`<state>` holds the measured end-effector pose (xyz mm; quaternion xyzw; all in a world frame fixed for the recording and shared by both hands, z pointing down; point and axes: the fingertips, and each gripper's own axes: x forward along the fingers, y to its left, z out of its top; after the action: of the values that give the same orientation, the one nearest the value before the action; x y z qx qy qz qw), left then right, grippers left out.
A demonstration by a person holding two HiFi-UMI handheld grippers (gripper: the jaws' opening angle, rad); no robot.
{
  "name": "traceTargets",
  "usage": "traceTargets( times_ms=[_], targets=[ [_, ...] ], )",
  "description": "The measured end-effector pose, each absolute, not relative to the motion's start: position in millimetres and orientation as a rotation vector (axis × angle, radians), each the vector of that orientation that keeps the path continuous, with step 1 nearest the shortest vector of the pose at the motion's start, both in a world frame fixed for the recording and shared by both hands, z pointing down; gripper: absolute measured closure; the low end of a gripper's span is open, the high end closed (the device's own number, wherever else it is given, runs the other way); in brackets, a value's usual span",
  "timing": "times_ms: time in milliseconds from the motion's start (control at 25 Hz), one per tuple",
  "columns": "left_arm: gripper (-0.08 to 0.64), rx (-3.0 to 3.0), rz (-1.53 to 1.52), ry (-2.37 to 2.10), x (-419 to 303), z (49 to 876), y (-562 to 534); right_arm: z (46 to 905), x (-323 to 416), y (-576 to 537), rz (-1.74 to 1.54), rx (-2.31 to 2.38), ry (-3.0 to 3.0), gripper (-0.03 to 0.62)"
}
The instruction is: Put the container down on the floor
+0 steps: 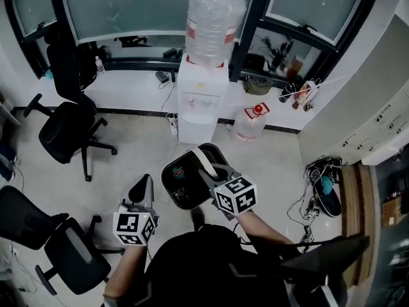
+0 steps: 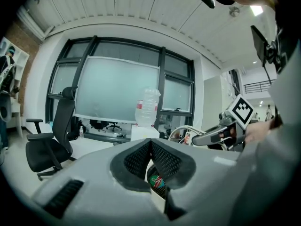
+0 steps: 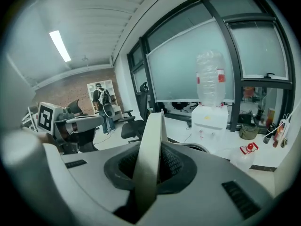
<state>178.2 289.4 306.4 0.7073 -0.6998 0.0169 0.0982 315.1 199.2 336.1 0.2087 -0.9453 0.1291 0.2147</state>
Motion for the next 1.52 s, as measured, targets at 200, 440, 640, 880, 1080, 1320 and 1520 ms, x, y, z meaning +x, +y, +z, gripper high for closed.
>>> traceTargets(
  times_ms=[200, 440, 640, 880, 1080, 1320, 1520],
  targets=[
    [0.552, 2.069, 0.073, -2.104, 172, 302, 251, 337, 303, 160, 0.343, 0.533, -2.622, 0.551],
    [0.552, 1.999, 0.093, -2.145, 166, 302, 215, 343, 292, 123, 0.337, 0.461, -2.617, 0.551],
    [0.552, 1.93, 0.11, -2.193, 158, 305, 191, 348, 282, 93, 0.358, 0.408, -2.62, 0.551],
    [0.552, 1.896, 0.122, -2.216, 154, 308, 165, 354, 266, 69, 0.338, 0.317, -2.629, 0.551],
    [0.552, 1.869, 0.144, -2.233, 148, 310, 152, 356, 254, 55, 0.331, 0.267, -2.633, 0.551],
    [0.552, 1.856, 0.141, -2.233, 132, 316, 140, 361, 235, 42, 0.334, 0.243, -2.623, 0.551],
    [0.552, 1.867, 0.114, -2.205, 105, 323, 127, 363, 207, 33, 0.325, 0.245, -2.607, 0.551]
  ],
)
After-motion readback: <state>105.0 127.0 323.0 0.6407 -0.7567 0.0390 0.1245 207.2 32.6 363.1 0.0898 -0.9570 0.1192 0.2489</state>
